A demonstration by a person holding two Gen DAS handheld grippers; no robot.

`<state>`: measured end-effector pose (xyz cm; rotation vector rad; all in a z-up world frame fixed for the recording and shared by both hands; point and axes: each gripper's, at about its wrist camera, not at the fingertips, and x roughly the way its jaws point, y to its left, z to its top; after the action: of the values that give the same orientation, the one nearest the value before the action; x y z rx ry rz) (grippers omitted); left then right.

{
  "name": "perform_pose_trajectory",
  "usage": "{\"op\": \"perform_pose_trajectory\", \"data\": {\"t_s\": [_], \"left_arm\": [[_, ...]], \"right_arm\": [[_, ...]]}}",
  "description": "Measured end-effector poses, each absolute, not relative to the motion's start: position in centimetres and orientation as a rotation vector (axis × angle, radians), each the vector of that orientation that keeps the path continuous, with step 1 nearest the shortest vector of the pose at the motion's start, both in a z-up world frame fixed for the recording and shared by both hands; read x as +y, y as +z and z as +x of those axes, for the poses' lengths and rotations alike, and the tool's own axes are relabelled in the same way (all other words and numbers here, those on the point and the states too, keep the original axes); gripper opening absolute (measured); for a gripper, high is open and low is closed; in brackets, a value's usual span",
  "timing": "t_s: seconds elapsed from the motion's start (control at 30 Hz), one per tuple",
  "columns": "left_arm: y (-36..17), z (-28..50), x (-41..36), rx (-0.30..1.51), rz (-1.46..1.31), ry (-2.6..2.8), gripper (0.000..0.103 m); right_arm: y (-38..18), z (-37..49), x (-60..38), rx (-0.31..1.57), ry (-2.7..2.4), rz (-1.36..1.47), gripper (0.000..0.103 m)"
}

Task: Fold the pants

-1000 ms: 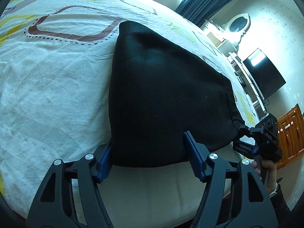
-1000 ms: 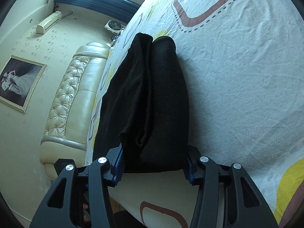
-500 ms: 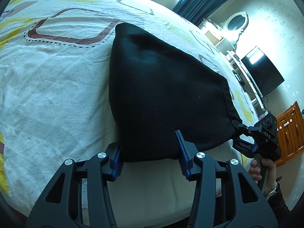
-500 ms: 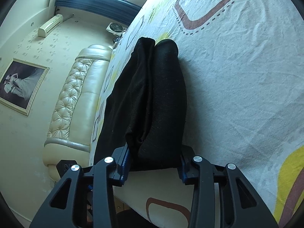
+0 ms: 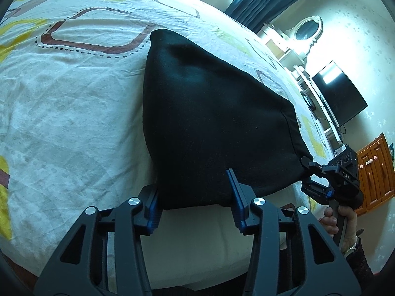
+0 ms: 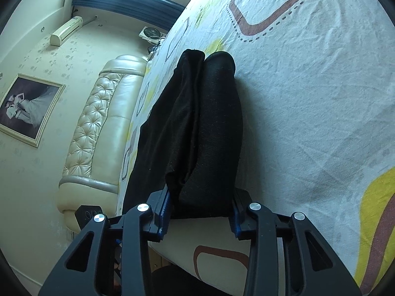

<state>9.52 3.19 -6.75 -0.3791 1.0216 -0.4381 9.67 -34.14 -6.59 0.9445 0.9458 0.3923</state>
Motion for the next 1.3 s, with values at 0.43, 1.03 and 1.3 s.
{"op": "perform_pose_trajectory", "data": {"t_s": [0.43, 1.03, 1.3], "left_arm": [[-6.6, 7.9, 3.3, 1.036, -0.369, -0.439, 0.045], [-7.0, 6.1, 3.4, 1.026, -0.308, -0.211, 0.100], [-4.9, 2.1, 2.9, 0.989, -0.220, -0.086, 0.100]], "right_arm": [[-6.7, 8.1, -33.8, 0.975, 0.399, 0.952, 0.039], [-4.5, 4.9, -32.9, 1.015, 0.217, 0.750, 0.077], [-3.5, 2.0, -29.9, 1.031, 0.078, 0.448, 0.078]]}}
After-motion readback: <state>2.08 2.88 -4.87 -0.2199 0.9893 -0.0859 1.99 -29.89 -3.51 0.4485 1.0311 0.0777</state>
